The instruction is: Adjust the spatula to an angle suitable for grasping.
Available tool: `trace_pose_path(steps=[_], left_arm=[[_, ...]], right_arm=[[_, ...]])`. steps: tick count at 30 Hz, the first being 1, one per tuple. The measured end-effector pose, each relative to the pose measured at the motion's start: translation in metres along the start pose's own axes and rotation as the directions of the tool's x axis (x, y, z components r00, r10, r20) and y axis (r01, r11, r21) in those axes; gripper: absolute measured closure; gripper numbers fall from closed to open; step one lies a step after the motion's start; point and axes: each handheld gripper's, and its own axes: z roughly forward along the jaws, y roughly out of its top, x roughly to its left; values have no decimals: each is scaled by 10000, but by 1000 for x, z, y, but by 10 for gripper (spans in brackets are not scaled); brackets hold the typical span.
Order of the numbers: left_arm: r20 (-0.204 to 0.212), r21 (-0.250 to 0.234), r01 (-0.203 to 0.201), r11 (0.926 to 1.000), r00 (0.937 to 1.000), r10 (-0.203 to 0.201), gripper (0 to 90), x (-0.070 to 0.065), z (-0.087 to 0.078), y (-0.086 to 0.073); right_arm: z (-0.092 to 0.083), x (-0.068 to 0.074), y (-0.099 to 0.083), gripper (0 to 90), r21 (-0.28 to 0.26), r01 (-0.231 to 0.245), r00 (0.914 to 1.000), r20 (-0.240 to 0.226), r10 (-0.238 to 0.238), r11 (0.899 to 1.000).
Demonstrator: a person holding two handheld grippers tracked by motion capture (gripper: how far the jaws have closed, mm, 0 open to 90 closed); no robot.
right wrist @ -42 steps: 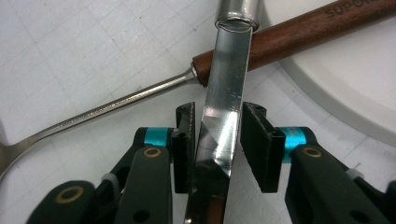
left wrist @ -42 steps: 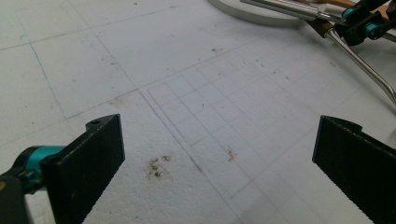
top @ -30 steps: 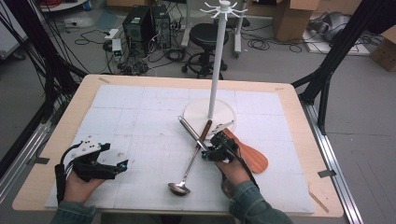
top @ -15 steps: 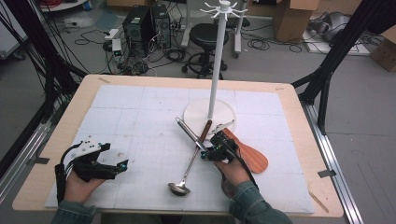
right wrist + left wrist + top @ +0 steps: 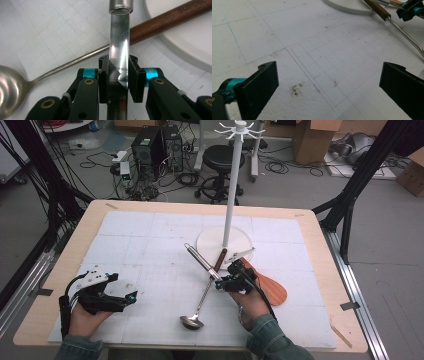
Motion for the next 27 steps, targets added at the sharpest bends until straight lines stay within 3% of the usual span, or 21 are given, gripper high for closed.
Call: trace_pose_path(steps=[12, 27], left_arm=[[-7, 1, -8, 10000, 10000, 8, 28, 0, 0, 0], [-14, 18, -34, 10000, 10000, 34, 28, 0, 0, 0]], right_arm=[[-12, 2, 0, 748, -427, 112, 9998, -185, -120, 9990], [-37, 9, 9, 753, -1401, 399, 9968, -629, -491, 9893]])
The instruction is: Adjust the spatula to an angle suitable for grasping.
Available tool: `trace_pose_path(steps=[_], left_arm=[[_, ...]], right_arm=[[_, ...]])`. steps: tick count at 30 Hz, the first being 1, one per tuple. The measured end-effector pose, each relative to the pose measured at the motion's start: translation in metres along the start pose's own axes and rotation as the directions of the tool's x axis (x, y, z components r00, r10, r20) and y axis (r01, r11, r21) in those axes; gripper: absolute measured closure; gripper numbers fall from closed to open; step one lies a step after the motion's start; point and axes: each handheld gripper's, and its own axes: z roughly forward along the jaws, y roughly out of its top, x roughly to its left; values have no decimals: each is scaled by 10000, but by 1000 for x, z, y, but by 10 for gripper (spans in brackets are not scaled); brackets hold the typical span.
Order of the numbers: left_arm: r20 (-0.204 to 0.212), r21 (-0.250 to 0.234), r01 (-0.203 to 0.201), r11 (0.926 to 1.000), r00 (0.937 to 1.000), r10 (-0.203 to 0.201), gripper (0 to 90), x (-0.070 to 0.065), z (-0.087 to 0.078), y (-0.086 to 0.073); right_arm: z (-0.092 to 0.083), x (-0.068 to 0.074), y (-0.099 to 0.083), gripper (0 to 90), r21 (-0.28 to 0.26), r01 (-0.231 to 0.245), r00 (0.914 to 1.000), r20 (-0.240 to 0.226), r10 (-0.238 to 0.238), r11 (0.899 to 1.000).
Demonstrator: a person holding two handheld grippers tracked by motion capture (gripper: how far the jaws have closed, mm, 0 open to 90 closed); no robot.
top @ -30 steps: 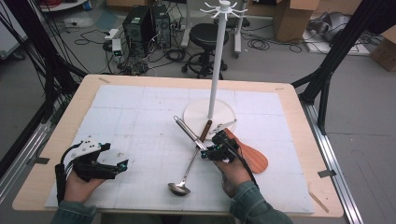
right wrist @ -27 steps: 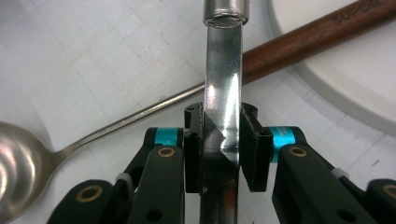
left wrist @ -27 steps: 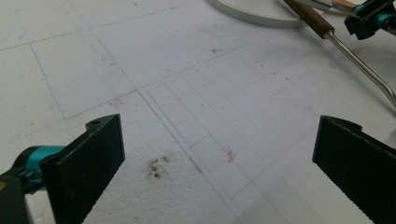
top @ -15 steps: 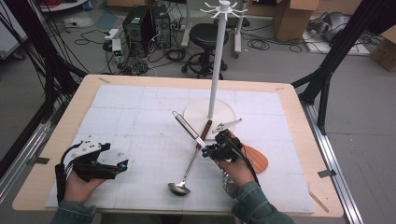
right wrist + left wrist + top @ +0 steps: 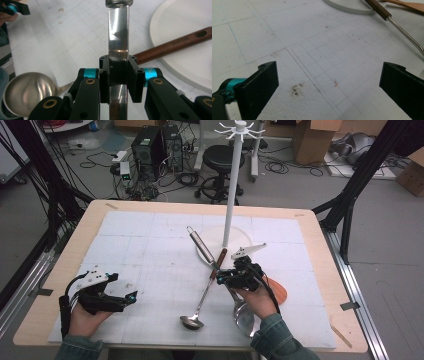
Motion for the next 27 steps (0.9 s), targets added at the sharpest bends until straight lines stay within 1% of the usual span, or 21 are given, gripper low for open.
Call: trace_pose_path(steps=[1, 2, 4, 6, 9, 11, 15, 16, 21, 27], left_arm=[[-6, -12, 12, 10000, 10000, -12, 28, 0, 0, 0], [-6, 0, 3, 10000, 10000, -3, 28, 0, 0, 0], [5, -9, 12, 10000, 10000, -12, 28, 0, 0, 0], [5, -11, 15, 10000, 10000, -15, 29, 0, 0, 0], [0, -7, 11, 10000, 10000, -11, 28, 0, 0, 0], [6, -2, -6, 10000, 10000, 6, 28, 0, 0, 0], [-1, -16, 5, 10000, 10000, -5, 29, 0, 1, 0], [-4, -5, -7, 10000, 10000, 7, 29, 0, 0, 0], [-5, -8, -8, 10000, 10000, 8, 29, 0, 0, 0], [-10, 8, -31, 10000, 10000, 31, 28, 0, 0, 0]], right_arm=[[0, 0, 0, 753, 0, 0, 10000, 0, 0, 10000], [-3, 1, 2, 753, -165, 13, 10000, -68, -14, 9999], [-5, 1, 3, 754, -230, 27, 9999, -111, -30, 9997], [-11, 1, 6, 755, -487, 60, 9998, -188, -69, 9988], [-15, 2, 8, 756, -616, 94, 9996, -241, -109, 9981], [-20, 3, 10, 757, -799, 99, 9995, -300, -123, 9968], [-24, 3, 12, 758, -940, 139, 9991, -385, -176, 9955], [-27, 3, 14, 760, -1059, 164, 9988, -451, -213, 9942], [-33, 4, 17, 762, -1171, 190, 9984, -504, -251, 9929], [-43, 5, 22, 769, -1498, 223, 9977, -598, -316, 9885]])
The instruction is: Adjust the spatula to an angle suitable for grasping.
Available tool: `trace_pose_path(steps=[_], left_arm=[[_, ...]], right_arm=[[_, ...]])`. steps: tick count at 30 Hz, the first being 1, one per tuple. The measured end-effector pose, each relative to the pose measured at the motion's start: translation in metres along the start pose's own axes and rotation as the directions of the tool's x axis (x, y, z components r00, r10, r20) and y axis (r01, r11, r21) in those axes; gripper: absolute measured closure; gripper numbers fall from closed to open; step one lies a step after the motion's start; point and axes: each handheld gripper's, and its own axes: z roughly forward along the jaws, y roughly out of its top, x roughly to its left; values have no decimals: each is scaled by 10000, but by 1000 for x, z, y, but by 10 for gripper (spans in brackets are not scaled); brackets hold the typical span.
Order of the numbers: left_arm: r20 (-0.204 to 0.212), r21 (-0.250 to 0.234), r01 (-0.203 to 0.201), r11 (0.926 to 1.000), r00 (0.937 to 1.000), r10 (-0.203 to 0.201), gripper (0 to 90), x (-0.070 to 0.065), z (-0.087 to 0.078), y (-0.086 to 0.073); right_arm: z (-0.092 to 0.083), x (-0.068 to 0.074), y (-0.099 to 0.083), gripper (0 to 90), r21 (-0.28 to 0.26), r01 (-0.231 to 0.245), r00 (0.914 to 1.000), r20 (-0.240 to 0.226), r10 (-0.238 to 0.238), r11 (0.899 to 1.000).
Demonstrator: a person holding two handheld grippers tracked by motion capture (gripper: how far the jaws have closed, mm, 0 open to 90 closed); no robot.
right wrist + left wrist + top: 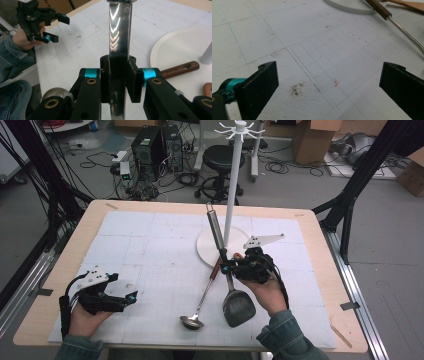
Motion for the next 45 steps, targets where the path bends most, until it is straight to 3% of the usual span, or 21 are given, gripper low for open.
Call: trace_pose_path(steps=[35, 45], left_arm=[[-26, 25, -26, 10000, 10000, 26, 28, 0, 0, 0], [-20, 15, -28, 10000, 10000, 28, 28, 0, 0, 0]], right_arm=[[-18, 1, 8, 829, -472, 58, 9997, -251, -70, 9989], [-20, 0, 10, 867, -613, -31, 9983, -585, -5, 9981]])
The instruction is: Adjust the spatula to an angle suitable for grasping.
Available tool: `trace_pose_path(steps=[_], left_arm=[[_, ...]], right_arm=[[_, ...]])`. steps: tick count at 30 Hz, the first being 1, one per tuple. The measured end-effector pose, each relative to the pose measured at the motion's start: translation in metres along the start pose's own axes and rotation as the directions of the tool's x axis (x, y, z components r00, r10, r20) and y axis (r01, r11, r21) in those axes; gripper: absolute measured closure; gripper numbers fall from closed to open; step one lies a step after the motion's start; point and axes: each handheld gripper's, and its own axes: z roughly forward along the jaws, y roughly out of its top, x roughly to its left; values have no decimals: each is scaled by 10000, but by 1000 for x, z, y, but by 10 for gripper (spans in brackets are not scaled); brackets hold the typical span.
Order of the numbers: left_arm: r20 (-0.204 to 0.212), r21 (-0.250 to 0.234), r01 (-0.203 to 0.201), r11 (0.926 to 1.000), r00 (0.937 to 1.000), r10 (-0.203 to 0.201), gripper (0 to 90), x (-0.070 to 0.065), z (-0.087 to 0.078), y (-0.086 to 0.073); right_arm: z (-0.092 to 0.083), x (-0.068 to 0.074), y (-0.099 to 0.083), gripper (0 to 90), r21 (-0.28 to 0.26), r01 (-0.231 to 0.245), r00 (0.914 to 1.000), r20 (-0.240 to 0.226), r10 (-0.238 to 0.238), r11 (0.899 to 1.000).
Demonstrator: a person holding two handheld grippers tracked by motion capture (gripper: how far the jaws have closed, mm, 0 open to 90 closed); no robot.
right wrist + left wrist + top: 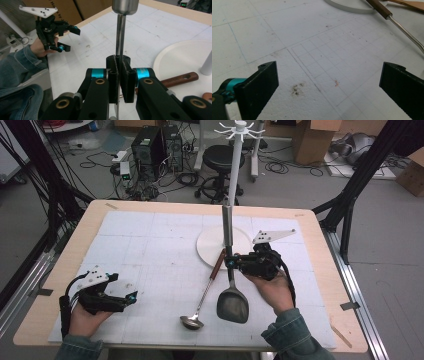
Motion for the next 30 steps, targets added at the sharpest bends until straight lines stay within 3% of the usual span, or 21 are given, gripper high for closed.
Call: trace_pose_path(steps=[12, 30], left_arm=[[-14, 9, -10, 10000, 10000, 10, 28, 0, 0, 0], [-10, -37, 0, 10000, 10000, 0, 28, 1, -1, -1]], right_arm=[[-3, 1, 3, 879, -101, 78, 9989, -451, -82, 9999], [-14, 1, 26, 879, -735, 639, 9963, -531, -679, 9952]])
